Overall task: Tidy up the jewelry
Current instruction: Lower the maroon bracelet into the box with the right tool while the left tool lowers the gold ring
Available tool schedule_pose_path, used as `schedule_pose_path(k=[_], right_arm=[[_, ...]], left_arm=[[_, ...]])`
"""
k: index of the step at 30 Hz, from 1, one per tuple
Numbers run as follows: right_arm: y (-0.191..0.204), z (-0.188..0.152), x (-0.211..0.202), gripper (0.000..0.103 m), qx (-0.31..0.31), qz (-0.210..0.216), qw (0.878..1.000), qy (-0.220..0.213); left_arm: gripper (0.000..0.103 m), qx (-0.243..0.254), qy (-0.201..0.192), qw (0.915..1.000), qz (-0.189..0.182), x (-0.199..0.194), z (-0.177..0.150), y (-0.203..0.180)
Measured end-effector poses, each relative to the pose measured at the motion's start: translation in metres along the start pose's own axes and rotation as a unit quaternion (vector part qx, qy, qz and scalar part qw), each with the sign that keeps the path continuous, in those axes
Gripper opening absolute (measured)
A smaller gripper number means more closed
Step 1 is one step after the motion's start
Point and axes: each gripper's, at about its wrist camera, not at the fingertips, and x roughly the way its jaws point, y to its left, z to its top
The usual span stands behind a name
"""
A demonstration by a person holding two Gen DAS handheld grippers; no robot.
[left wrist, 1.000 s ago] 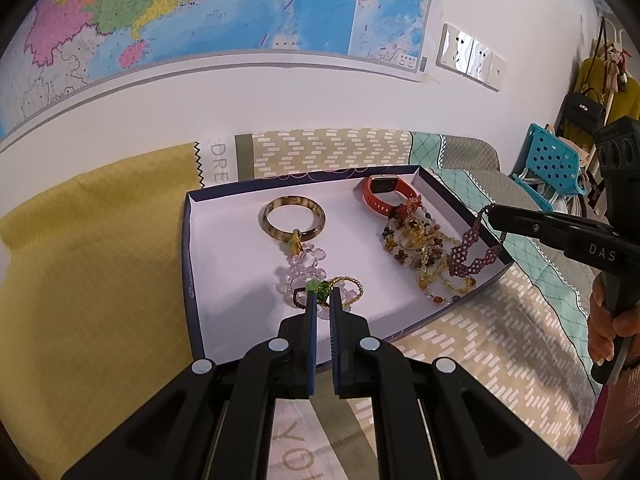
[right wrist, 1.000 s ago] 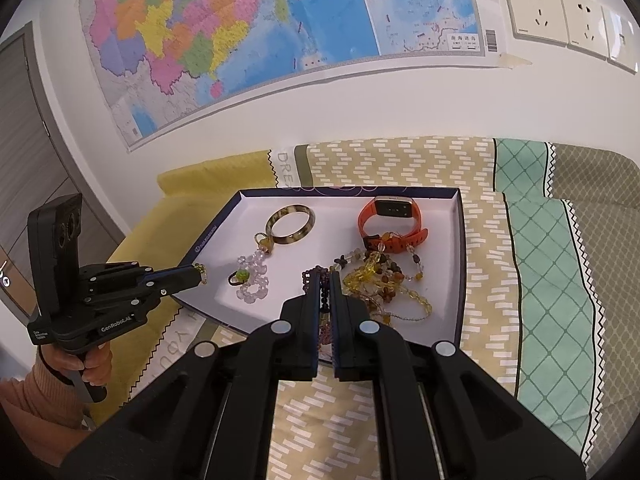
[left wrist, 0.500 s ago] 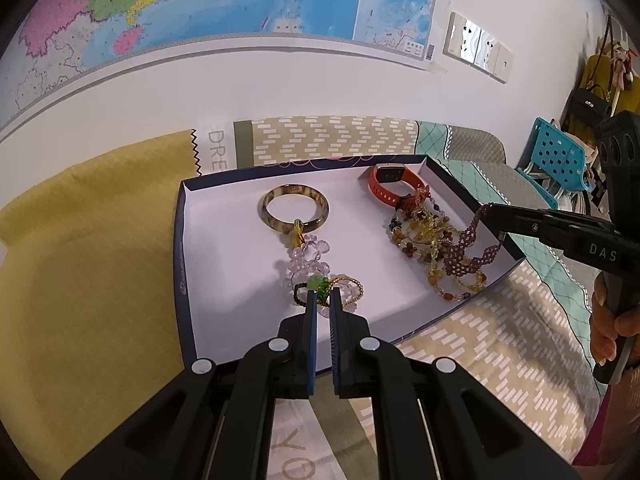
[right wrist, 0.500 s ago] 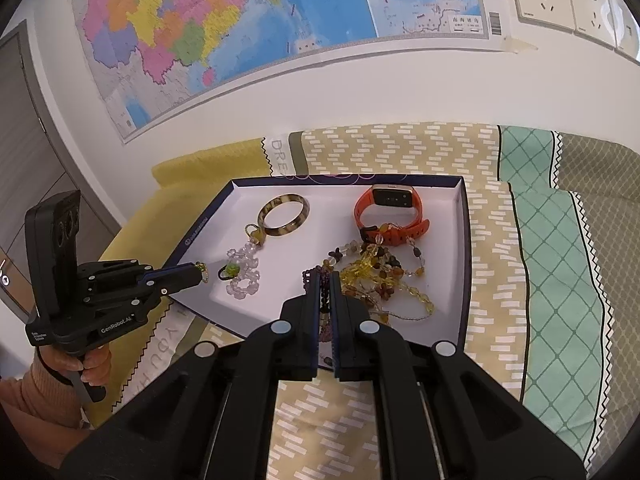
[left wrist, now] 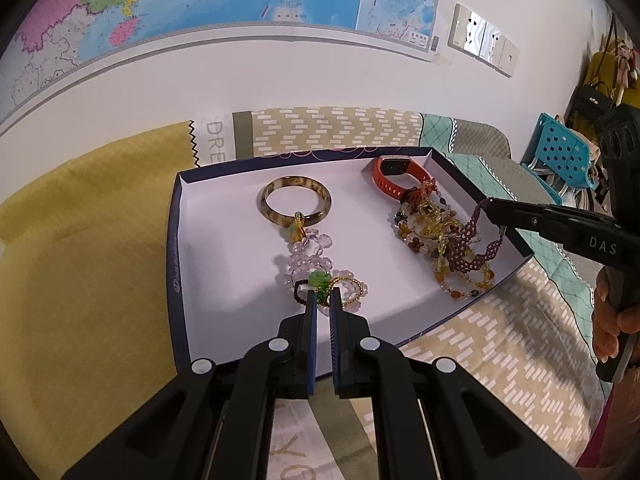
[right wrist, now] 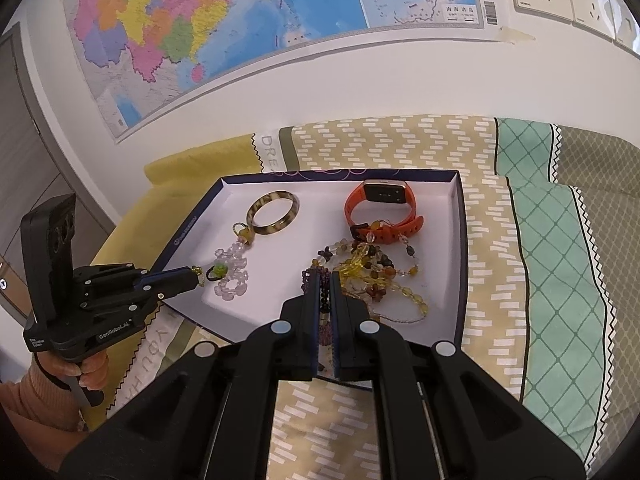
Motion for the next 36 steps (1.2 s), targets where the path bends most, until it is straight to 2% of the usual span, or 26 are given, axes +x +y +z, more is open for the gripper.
schedule_pose_path(k=[22, 36], right_arm=[[-0.021, 0.004, 0.020, 0.005, 0.027, -0.030, 0.999, 0.025], [-0.022, 0.000, 0.028, 0.005, 0.019, -0.006, 0.999, 0.031]], left_arm=[[0.005, -0.006, 0.019, 0.9997, 0.010, 0.015, -0.003, 0.004], [0.005, -0.012, 0.029, 0.9993, 0.018, 0.014, -0.002, 0.002]])
